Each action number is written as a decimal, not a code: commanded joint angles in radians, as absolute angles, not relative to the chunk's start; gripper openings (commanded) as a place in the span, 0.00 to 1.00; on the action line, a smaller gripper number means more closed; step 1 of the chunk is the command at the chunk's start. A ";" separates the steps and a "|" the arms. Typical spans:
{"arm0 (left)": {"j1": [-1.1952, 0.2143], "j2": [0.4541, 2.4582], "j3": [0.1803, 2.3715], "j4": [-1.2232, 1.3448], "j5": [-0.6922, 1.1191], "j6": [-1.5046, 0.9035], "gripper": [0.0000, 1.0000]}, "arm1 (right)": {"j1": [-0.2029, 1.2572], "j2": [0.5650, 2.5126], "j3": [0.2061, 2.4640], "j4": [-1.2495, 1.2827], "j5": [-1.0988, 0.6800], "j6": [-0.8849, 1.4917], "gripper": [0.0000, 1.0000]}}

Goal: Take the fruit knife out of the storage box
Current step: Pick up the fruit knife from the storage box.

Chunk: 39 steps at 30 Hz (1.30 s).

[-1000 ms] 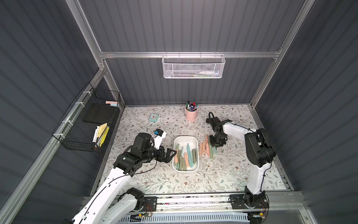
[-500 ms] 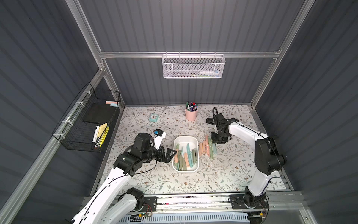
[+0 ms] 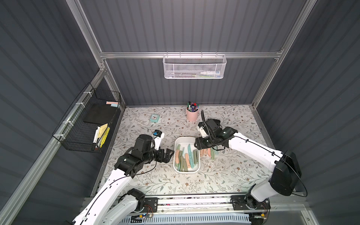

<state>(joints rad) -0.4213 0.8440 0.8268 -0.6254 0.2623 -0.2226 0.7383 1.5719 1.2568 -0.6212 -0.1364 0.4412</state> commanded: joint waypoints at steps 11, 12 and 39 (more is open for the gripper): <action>-0.415 0.779 0.802 -0.579 0.472 -0.178 0.99 | 0.871 1.881 1.349 -0.542 -0.306 0.563 0.62; -0.415 0.776 0.800 -0.577 0.474 -0.177 0.99 | 0.874 1.893 1.355 -0.538 -0.346 0.566 0.61; -0.416 0.782 0.805 -0.586 0.449 -0.177 0.99 | 0.881 2.029 1.433 -0.559 -0.376 0.582 0.33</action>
